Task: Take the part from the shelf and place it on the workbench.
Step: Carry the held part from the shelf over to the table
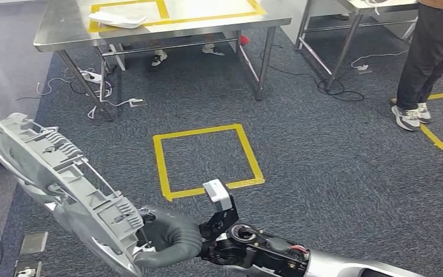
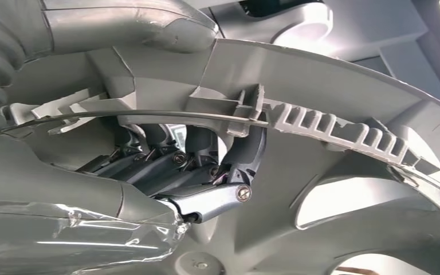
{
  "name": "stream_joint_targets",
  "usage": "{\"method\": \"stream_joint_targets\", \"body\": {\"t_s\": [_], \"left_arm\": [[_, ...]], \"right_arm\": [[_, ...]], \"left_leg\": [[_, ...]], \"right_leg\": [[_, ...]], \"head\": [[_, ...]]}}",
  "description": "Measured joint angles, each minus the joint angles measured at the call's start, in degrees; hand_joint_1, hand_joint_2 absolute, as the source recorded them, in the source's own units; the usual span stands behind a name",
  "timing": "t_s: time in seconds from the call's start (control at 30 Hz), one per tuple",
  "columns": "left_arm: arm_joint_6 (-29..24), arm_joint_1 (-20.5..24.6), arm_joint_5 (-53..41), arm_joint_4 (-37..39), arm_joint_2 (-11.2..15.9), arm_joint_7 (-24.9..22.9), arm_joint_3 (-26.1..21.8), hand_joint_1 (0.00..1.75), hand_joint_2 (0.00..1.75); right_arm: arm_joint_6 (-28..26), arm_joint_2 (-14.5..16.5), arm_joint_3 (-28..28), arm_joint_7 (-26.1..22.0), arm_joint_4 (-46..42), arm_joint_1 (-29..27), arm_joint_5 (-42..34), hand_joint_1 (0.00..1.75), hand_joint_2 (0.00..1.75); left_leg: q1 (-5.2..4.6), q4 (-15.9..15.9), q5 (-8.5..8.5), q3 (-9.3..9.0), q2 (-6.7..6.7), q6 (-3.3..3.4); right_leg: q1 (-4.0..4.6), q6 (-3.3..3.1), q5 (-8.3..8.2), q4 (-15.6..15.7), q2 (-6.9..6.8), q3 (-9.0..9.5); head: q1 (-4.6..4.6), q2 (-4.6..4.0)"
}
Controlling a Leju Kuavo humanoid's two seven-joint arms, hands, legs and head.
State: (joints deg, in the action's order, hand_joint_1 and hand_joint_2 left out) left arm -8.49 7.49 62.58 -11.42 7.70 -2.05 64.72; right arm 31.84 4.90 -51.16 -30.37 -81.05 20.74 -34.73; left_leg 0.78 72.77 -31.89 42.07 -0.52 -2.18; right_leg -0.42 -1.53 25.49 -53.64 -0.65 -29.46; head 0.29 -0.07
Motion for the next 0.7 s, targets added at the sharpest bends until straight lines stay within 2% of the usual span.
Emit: {"method": "stream_joint_targets", "body": {"t_s": [0.03,0.07,0.13,0.17,0.2,0.23,0.33,0.37,0.6,0.7], "left_arm": [[-0.02,-0.05,-0.01,0.01,0.03,-0.01,0.0,0.0,1.75],[-0.03,-0.06,-0.04,0.01,0.08,-0.01,0.0,0.0,1.75],[-0.05,0.08,-0.1,0.0,0.16,-0.04,0.0,0.0,1.75],[-0.05,0.2,-0.13,0.0,0.16,-0.07,0.0,0.0,1.75],[-0.05,0.3,-0.15,-0.01,0.11,-0.14,0.0,0.0,1.75],[-0.05,0.34,-0.16,-0.01,0.05,-0.25,0.0,0.0,1.75],[-0.09,0.2,-0.11,-0.02,-0.07,-0.52,0.0,0.0,1.75],[-0.11,0.17,-0.09,-0.02,-0.06,-0.55,0.0,0.0,1.75],[-0.18,0.11,0.0,-0.01,-0.03,-0.55,0.0,0.0,1.75],[-0.21,0.11,0.03,-0.01,-0.03,-0.55,0.0,0.0,1.75]], "right_arm": [[-0.02,0.0,0.02,0.04,0.16,-0.08,0.0,1.73,1.75],[-0.04,0.0,0.07,0.06,0.28,-0.11,-0.01,1.73,1.75],[-0.07,0.0,0.25,0.07,0.37,-0.08,-0.06,1.73,1.75],[-0.08,0.0,0.35,0.08,0.38,-0.06,-0.1,1.73,1.75],[-0.1,-0.01,0.43,0.12,0.38,-0.04,-0.13,1.73,1.75],[-0.13,-0.01,0.49,0.17,0.38,-0.06,-0.14,1.73,1.75],[-0.17,-0.03,0.52,0.41,0.39,-0.14,-0.17,1.73,1.75],[-0.16,-0.03,0.54,0.49,0.4,-0.15,-0.19,1.73,1.75],[-0.15,-0.04,0.74,0.73,0.42,-0.16,-0.24,1.73,1.75],[-0.15,-0.04,0.76,0.75,0.43,-0.16,-0.25,1.73,1.75]], "left_leg": [[0.06,-0.77,0.86,-0.54,0.03,-0.05],[0.13,-3.94,2.57,-2.35,0.1,-0.03],[0.18,-12.96,5.99,-7.36,0.62,0.2],[0.16,-16.31,6.96,-9.13,0.8,0.48],[0.2,-18.21,7.29,-10.09,0.93,0.74],[0.18,-18.55,7.19,-10.17,0.86,0.94],[0.06,-18.58,7.07,-10.34,0.8,1.1],[-0.04,-18.57,7.03,-10.38,0.79,1.24],[-0.47,-18.46,6.77,-10.41,0.78,1.88],[-0.53,-18.41,6.68,-10.4,0.79,2.02]], "right_leg": [[0.0,0.03,-0.03,-0.01,-0.16,-0.03],[-0.01,0.07,-0.02,-0.03,-0.28,0.0],[0.17,0.45,0.11,-0.26,-0.44,-0.03],[0.32,0.72,0.19,-0.41,-0.48,-0.1],[0.51,0.93,0.46,-0.61,-0.5,-0.21],[0.67,0.74,0.79,-0.75,-0.51,-0.29],[0.73,-0.86,1.0,-0.79,-0.51,-0.15],[0.7,-1.08,0.82,-0.74,-0.51,-0.08],[0.38,-0.5,0.5,-0.4,-0.5,0.21],[0.25,0.84,0.58,-0.23,-0.5,0.3]], "head": [[-0.27,0.0],[-0.48,0.0],[-0.84,0.0],[-0.9,0.0],[-0.8,0.0],[-0.64,0.0],[0.07,0.0],[0.27,0.0],[1.11,0.0],[1.27,0.0]]}}
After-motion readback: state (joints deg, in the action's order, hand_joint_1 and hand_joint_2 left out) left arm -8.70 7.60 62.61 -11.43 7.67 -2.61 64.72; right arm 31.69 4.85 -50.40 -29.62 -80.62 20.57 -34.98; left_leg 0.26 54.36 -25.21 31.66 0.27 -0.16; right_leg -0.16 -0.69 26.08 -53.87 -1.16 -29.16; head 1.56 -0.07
